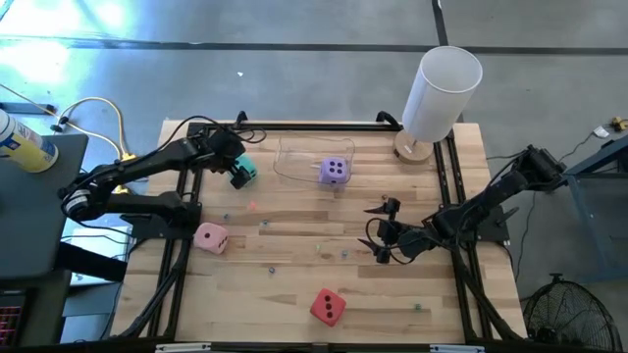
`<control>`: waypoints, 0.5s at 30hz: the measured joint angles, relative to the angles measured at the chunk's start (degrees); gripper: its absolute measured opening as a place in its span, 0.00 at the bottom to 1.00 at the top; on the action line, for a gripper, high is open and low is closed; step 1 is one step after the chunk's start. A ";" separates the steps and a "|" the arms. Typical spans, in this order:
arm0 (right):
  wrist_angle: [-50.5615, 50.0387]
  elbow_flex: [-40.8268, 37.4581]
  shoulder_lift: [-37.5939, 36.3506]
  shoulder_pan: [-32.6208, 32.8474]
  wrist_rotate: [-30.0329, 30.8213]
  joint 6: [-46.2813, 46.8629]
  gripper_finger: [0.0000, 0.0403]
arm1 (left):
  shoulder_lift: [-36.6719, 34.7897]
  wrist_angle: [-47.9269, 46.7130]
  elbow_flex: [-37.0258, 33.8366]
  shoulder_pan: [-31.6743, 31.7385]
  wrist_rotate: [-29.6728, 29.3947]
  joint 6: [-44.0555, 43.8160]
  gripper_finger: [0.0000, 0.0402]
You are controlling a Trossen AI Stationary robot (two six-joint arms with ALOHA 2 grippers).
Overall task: Pick & Place Dice
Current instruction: Put the large blue dice into the transparent bin
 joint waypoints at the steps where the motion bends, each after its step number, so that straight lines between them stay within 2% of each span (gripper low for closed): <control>1: 0.00 0.00 0.00 0.00 -0.01 0.00 0.98 | -0.01 -0.02 0.00 0.00 -0.09 0.00 0.99; 6: 0.00 0.00 0.00 0.00 0.01 0.00 0.98 | -0.01 -0.44 0.00 0.28 -3.59 -0.22 0.99; 15: 0.00 0.00 0.00 0.00 0.01 0.00 0.98 | 0.05 -0.71 0.00 3.91 -0.46 -0.24 0.99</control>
